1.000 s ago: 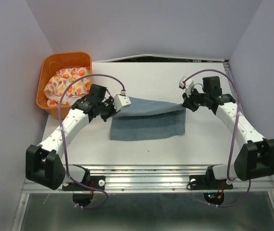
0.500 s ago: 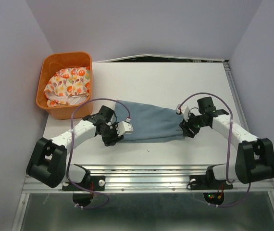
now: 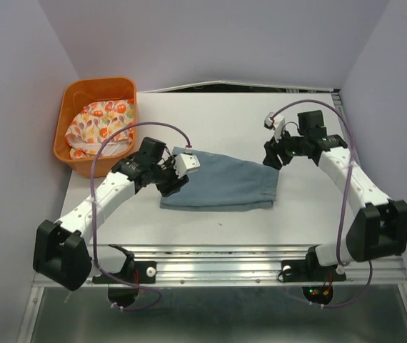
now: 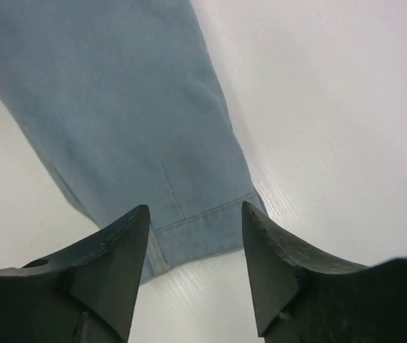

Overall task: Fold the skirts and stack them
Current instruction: Fold the skirt

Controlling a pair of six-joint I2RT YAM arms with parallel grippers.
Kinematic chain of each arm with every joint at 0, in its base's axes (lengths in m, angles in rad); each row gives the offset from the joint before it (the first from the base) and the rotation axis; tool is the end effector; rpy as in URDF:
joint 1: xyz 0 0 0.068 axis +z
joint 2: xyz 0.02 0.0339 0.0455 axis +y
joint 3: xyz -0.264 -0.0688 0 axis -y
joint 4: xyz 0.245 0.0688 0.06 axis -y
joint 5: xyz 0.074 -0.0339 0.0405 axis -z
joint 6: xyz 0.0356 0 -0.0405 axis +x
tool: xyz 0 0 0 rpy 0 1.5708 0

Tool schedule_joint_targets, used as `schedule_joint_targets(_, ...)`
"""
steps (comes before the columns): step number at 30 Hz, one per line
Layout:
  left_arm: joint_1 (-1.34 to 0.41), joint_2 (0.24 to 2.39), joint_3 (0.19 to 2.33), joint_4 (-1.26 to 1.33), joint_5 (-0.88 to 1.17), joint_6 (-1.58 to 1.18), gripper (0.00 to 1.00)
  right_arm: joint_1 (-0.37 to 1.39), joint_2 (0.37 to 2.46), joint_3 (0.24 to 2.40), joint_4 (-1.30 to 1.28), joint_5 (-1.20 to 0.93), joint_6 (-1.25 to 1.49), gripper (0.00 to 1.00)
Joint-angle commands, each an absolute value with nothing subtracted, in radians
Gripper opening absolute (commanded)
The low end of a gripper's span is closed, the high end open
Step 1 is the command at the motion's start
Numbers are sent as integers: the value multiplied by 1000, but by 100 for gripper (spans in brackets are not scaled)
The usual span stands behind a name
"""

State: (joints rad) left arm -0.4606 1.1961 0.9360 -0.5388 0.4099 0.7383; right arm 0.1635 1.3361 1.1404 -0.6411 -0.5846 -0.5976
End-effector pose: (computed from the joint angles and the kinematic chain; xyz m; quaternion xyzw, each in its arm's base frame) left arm 0.2176 -0.1238 0.2777 0.5750 0.7057 -0.1357 0.3911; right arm 0.2731 0.0650 0.3045 -0.4280 0.7915 0.1887 0.3935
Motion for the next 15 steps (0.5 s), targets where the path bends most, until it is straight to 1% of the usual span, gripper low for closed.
schedule_joint_targets(1, -457, 1302, 946, -442, 414, 580, 54, 170, 1535, 1209, -578, -597, -508, 57)
schedule_joint_targets(2, -457, 1325, 946, -430, 407, 560, 51, 170, 1563, 1218, -568, -586, -506, 57)
schedule_joint_targets(5, -457, 1413, 951, -390, 373, 488, 49, 170, 1636, 1210, -531, -551, -509, 54)
schedule_joint_targets(8, -457, 1500, 960, -362, 357, 440, 47, 179, 1663, 1158, -523, -500, -543, 53)
schedule_joint_targets(9, -457, 1546, 969, -345, 345, 419, 45, 179, 1667, 1108, -523, -470, -563, 52)
schedule_joint_targets(11, -457, 1594, 988, -334, 331, 413, 45, 189, 1661, 1048, -523, -434, -587, 51)
schedule_joint_targets(13, -457, 1663, 1022, -318, 304, 413, 44, 219, 1620, 946, -531, -388, -603, 49)
schedule_joint_targets(15, -457, 1737, 1063, -302, 278, 413, 43, 236, 1553, 890, -555, -371, -611, 49)
